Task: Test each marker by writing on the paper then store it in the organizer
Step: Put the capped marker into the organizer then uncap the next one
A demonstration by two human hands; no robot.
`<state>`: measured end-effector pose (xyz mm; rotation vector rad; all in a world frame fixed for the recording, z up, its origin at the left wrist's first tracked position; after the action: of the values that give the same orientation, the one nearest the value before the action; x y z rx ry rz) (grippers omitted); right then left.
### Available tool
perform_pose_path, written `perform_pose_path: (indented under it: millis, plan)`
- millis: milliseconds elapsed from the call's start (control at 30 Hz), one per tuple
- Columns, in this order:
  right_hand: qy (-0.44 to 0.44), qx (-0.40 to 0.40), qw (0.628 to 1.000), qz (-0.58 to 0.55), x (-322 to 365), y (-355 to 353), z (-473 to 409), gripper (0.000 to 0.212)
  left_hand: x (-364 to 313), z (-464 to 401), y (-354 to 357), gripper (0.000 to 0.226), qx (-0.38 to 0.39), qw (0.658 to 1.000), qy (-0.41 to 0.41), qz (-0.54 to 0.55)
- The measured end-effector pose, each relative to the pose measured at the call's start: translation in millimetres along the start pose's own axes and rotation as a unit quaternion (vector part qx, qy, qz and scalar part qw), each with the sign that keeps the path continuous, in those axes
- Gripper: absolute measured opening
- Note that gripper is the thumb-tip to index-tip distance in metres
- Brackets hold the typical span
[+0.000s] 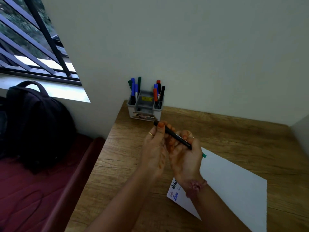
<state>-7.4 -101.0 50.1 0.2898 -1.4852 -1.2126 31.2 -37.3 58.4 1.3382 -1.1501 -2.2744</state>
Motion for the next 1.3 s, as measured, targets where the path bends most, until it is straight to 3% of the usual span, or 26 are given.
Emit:
perform_pose_path:
  millis: [133,267,333,400,533,733,967,1133,1300]
  plan:
    - [0.009,-0.027,0.999,0.029,-3.2,0.8,-1.0,0.027,-4.7,-6.3,-9.5,0.018,0.0,1.0,-0.001,-0.031]
    - [0.055,-0.006,0.971,0.233,-3.0,0.8,-11.6,0.029,-27.2,-27.7,-14.9,0.021,-0.041,0.991,0.029,-0.124]
    - [0.055,-0.035,0.941,0.332,5.7,-15.7,-17.8,0.036,-58.0,-46.2,-17.9,0.023,-0.097,0.98,0.095,-0.145]
    - [-0.008,-0.073,0.895,0.44,26.8,-37.4,-17.4,0.029,-92.3,-63.5,-19.3,0.027,-0.14,0.962,0.169,-0.162]
    - [-0.095,-0.113,0.802,0.579,62.4,-80.2,-6.0,0.012,-127.2,-91.7,-15.8,0.009,-0.163,0.909,0.288,-0.254]
    - [-0.107,-0.167,0.763,0.614,85.0,-126.1,5.4,0.008,-115.7,-130.1,-13.4,0.027,-0.179,0.854,0.329,-0.361]
    - [-0.111,-0.184,0.761,0.612,101.0,-144.3,9.4,0.007,-87.4,-149.4,-14.0,0.028,-0.156,0.776,0.333,-0.512]
    - [-0.103,-0.165,0.761,0.619,99.9,-149.7,3.5,0.007,-69.8,-148.7,-22.3,0.031,-0.138,0.76,0.311,-0.554]
    - [-0.083,-0.151,0.761,0.625,90.5,-159.9,0.0,0.013,-63.6,-145.9,-32.2,0.03,-0.136,0.77,0.289,-0.553]
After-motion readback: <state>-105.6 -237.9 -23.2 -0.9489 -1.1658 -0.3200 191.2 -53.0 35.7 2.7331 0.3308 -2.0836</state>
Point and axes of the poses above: each hand's wrist, its own z-axis away from the middle knuckle, its own y-axis out of the palm, x = y × z, the point moved 6 cm from there along -z, towards the middle knuckle, and after that the axes turned 3 degrees about -x, right-handed, at the moved point
